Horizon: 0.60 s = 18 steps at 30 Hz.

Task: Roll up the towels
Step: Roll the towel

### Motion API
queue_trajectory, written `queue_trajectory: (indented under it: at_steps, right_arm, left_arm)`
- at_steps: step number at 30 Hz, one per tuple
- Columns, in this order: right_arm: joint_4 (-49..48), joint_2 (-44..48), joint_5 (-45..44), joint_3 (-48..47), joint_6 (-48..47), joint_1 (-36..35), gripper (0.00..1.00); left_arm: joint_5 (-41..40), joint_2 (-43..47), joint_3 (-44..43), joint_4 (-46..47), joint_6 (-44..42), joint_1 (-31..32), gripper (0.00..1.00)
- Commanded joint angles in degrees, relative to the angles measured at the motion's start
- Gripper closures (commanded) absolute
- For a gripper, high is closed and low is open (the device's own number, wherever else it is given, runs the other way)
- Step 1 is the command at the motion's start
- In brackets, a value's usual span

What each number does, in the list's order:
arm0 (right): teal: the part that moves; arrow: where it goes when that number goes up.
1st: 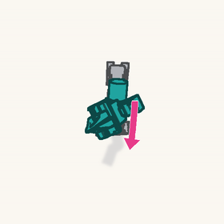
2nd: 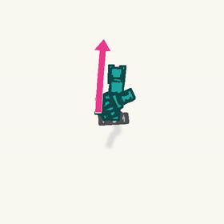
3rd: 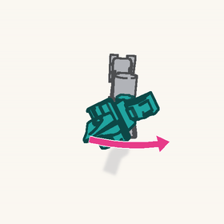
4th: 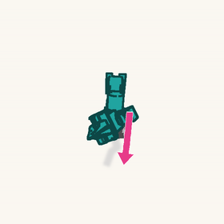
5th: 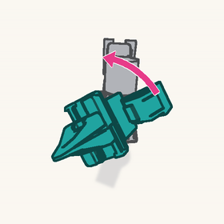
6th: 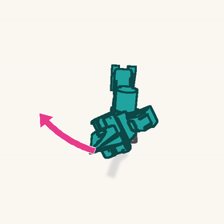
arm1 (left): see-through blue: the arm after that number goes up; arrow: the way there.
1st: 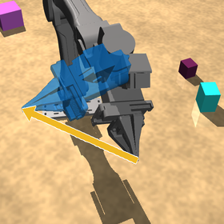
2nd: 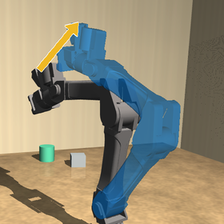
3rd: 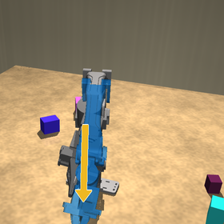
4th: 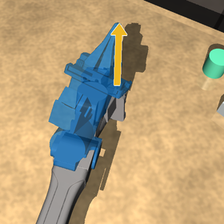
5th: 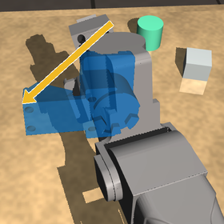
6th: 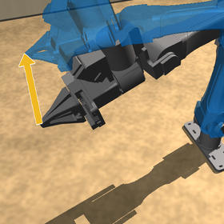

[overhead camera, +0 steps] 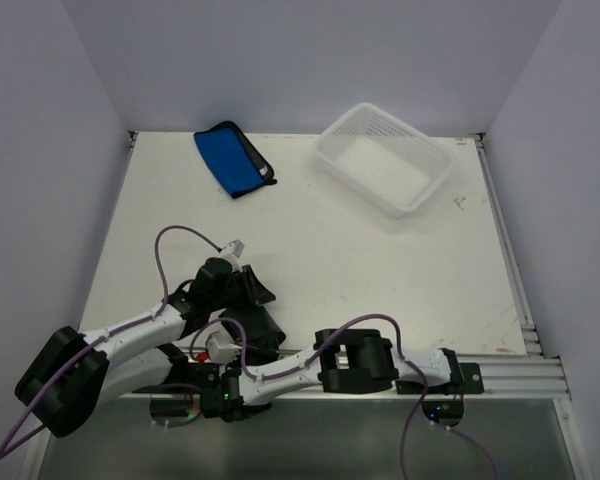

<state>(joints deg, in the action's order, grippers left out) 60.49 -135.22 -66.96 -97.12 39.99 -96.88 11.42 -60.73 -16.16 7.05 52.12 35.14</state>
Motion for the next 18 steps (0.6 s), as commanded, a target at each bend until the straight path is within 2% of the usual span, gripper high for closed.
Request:
queue_trajectory:
  at_steps: [1, 12, 18]
  right_arm:
    - [3.9, -1.6, 0.6, -2.5, -0.8, 0.4, 1.0]
    - [2.3, -1.9, 2.4, -2.4, -2.9, 0.4, 1.0]
    - [-0.9, 1.1, 4.3, 0.5, -3.6, 0.7, 0.99]
  left_arm:
    - [0.8, 3.2, 2.3, 2.7, 2.5, 0.2, 0.69]
    - [-1.0, 1.8, 9.5, 8.8, 5.7, 0.6, 0.69]
    - [-3.1, -0.4, 12.5, 11.8, 7.6, 0.9, 0.73]
